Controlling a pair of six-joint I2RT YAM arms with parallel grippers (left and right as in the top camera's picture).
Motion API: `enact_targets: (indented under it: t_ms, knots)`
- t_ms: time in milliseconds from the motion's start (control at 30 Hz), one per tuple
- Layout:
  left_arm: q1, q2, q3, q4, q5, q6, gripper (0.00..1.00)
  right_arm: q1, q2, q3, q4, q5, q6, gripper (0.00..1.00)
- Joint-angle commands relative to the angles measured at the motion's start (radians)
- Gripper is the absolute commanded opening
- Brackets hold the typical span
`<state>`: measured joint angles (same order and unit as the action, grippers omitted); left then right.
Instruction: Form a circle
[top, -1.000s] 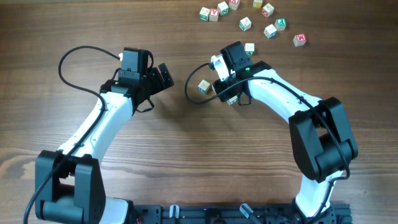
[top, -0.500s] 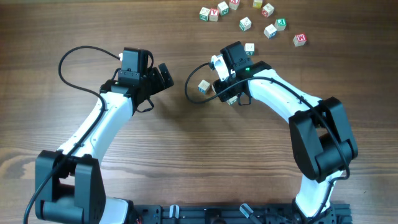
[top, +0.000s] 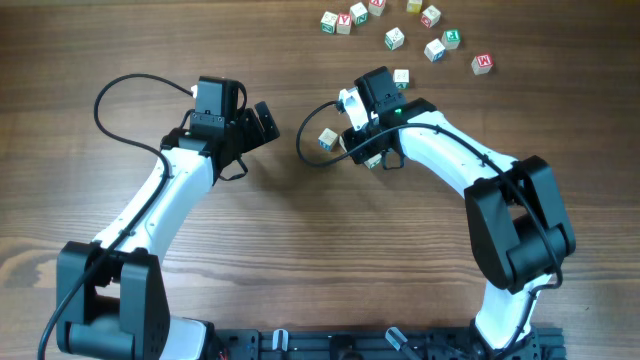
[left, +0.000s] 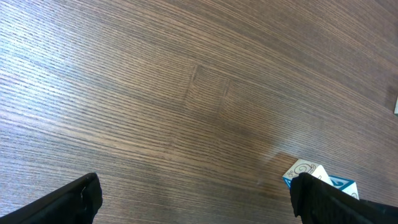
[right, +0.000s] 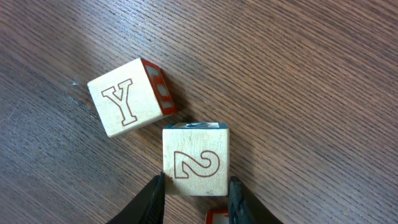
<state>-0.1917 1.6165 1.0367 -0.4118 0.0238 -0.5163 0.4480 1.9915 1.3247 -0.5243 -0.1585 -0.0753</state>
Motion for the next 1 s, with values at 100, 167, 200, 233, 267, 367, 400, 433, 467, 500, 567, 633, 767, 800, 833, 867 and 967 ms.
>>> enact_targets:
  t_ms: [100,167,200,233,267,367,400,433,467,500,567,633,767,800,833,867,967]
  knots:
    - [0.0,-0.019,-0.003,0.002,0.001,0.015,1.0,0.0,0.015,0.002,-0.001,-0.026,0.008,0.33]
    - [0.0,-0.019,-0.003,0.002,0.001,0.015,1.0,0.0,0.015,0.002,-0.001,-0.026,0.008,0.32]
    - [0.0,-0.019,-0.003,0.002,0.001,0.015,1.0,0.0,0.015,0.002,-0.001,-0.026,0.008,0.33]
    - [0.0,-0.019,-0.003,0.002,0.001,0.015,1.0,0.0,0.015,0.002,-0.001,-0.026,0.007,0.33]
    - [0.0,-0.019,-0.003,0.002,0.001,0.015,1.0,0.0,0.015,0.002,-0.001,-0.026,0.008,0.35]
    - [0.0,-0.019,-0.003,0.002,0.001,0.015,1.0,0.0,0.015,0.002,-0.001,-0.026,0.008,0.37]
    - [0.0,-0.019,-0.003,0.002,0.001,0.015,1.0,0.0,0.015,0.002,-0.001,-0.026,0.008,0.37]
    - [0.0,-0.019,-0.003,0.002,0.001,0.015,1.0,0.0,0.015,0.002,-0.001,-0.026,0.007,0.37]
    - [0.0,-0.019,-0.003,0.002,0.001,0.015,1.0,0.0,0.015,0.002,-0.001,-0.026,0.008,0.38]
    - [0.0,-0.019,-0.003,0.002,0.001,0.015,1.0,0.0,0.015,0.002,-0.001,-0.026,0.007,0.38]
    - [0.0,-0.019,-0.003,0.003,0.001,0.015,1.0,0.0,0.015,0.002,0.0,-0.023,0.008,0.38]
    - [0.0,-0.019,-0.003,0.002,0.001,0.015,1.0,0.0,0.015,0.002,0.0,-0.023,0.008,0.38]
    - [0.0,-0.019,-0.003,0.002,0.001,0.015,1.0,0.0,0.015,0.002,0.0,-0.023,0.008,0.41]
    - [0.0,-0.019,-0.003,0.002,0.001,0.015,1.0,0.0,0.015,0.003,0.0,-0.022,0.008,0.47]
    - [0.0,-0.019,-0.003,0.002,0.001,0.015,1.0,0.0,0.012,0.003,0.0,-0.022,0.008,0.52]
    - [0.0,-0.019,-0.003,0.002,0.001,0.015,1.0,0.0,0.002,0.003,-0.004,-0.022,0.019,0.57]
    - [0.0,-0.019,-0.003,0.002,0.001,0.015,1.0,0.0,-0.047,0.003,-0.008,-0.022,0.041,0.61]
